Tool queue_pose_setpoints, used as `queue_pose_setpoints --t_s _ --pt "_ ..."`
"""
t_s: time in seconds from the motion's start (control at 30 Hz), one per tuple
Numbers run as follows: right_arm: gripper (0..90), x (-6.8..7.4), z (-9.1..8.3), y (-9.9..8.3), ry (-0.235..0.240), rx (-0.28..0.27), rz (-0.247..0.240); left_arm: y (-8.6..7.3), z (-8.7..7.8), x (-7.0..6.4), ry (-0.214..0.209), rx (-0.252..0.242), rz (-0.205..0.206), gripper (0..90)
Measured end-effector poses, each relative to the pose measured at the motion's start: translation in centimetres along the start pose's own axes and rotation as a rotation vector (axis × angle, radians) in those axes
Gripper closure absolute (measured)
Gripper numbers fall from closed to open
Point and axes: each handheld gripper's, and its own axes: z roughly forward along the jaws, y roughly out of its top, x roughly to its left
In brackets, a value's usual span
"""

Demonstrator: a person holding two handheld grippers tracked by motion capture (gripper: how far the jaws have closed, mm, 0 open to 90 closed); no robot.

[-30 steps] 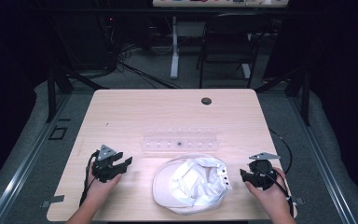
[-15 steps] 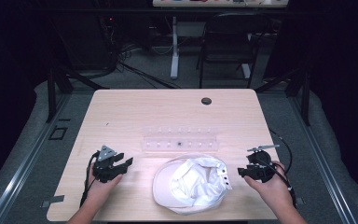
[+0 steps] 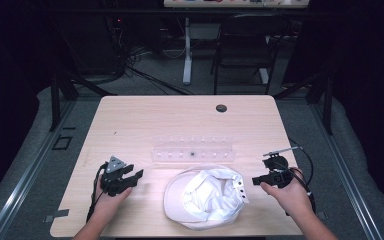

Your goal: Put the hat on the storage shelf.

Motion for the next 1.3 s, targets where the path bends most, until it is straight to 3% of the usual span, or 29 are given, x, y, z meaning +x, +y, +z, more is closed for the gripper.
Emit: queue_pose_setpoints --t_s 0.23,0.4,0.43,0.47,0.57,0.73,0.8,1.0,1.07,1.1,1.2,1.3 --pt "64.9 0.2 -0.3 0.9 0.041 0.043 0.039 0.0 0.0 -0.1 -0.004 0.003 0.002 52.6" --pt "64.1 0.7 -0.4 1.5 0.029 0.060 0.063 0.0 0.1 -0.1 -0.001 0.003 0.003 52.4" --pt "64.0 0.7 -0.5 1.7 0.026 0.076 0.048 0.0 0.1 -0.1 0.000 -0.001 0.003 52.3" --pt "63.8 0.9 -0.5 1.8 0.029 0.066 0.072 0.0 0.0 -0.1 -0.003 0.005 0.002 52.3" --pt "62.6 1.0 -0.7 2.2 0.037 0.107 0.079 0.0 0.1 -0.1 -0.002 0.003 0.004 52.3" --pt "60.9 1.5 -1.1 2.8 0.087 0.151 0.103 0.0 0.1 -0.2 -0.001 0.003 0.008 52.3" --pt "60.1 1.6 -1.1 2.9 0.109 0.154 0.133 0.0 0.1 -0.2 -0.002 0.003 0.011 52.2" --pt "56.3 2.0 -1.2 2.8 0.187 0.173 0.152 0.0 0.1 -0.2 -0.003 0.003 0.011 52.1" --pt "54.8 2.1 -1.1 2.7 0.201 0.193 0.137 0.0 0.1 -0.2 -0.003 0.003 0.010 52.1" --pt "53.8 2.4 -0.9 2.6 0.198 0.183 0.155 0.0 0.0 -0.2 -0.003 0.002 0.009 52.1" --pt "53.0 2.5 -0.5 2.4 0.201 0.200 0.139 0.0 0.0 -0.2 -0.003 0.000 0.010 51.8" --pt "52.4 2.6 -0.1 2.1 0.196 0.203 0.154 0.0 0.1 -0.2 -0.005 0.002 0.010 51.7"
